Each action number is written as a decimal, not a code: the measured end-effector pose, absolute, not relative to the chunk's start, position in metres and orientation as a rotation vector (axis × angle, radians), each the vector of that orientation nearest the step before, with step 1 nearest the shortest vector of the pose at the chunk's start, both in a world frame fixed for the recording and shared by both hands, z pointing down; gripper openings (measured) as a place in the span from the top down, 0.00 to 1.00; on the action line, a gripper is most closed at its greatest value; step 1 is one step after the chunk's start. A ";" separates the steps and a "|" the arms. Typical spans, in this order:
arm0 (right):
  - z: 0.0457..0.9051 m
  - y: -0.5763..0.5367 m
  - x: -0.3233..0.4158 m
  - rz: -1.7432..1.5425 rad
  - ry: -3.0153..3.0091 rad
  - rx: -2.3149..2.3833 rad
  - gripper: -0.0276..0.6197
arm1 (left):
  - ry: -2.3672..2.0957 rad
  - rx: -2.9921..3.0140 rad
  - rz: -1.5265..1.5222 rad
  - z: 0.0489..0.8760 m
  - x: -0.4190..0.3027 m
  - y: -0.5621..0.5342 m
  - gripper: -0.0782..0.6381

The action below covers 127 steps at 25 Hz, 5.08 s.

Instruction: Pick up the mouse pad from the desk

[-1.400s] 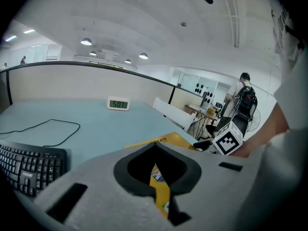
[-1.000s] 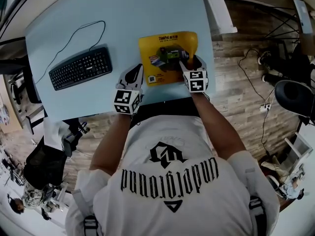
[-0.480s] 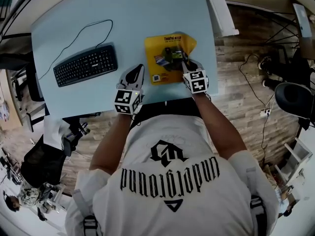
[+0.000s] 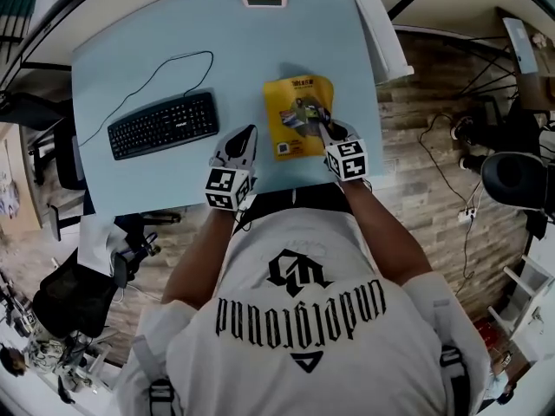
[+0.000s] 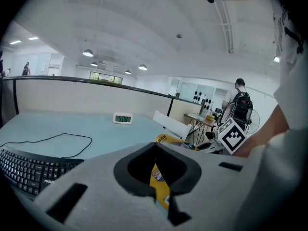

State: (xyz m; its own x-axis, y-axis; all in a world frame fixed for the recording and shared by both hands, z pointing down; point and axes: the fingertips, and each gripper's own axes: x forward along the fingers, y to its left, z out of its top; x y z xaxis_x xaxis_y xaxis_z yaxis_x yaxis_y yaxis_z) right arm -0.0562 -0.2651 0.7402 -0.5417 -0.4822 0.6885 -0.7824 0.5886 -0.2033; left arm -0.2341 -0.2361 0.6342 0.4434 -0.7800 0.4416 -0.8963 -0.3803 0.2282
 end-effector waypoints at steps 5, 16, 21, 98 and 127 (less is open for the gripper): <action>0.707 -0.259 -0.076 0.636 -2.303 1.012 0.92 | -1.422 2.311 0.338 0.615 -0.245 -0.230 0.88; 0.643 -0.246 -0.096 0.547 -2.420 1.020 0.92 | -1.433 2.417 0.234 0.554 -0.268 -0.224 0.88; 0.613 -0.239 -0.097 0.520 -2.467 1.062 0.92 | -1.420 2.484 0.214 0.532 -0.274 -0.219 0.88; 0.469 -0.078 0.067 0.352 -2.848 0.828 0.92 | -1.597 2.540 0.100 0.458 -0.100 -0.036 0.88; 0.455 0.043 -0.042 0.326 -2.864 0.982 0.92 | -1.486 2.606 0.059 0.453 -0.235 0.058 0.88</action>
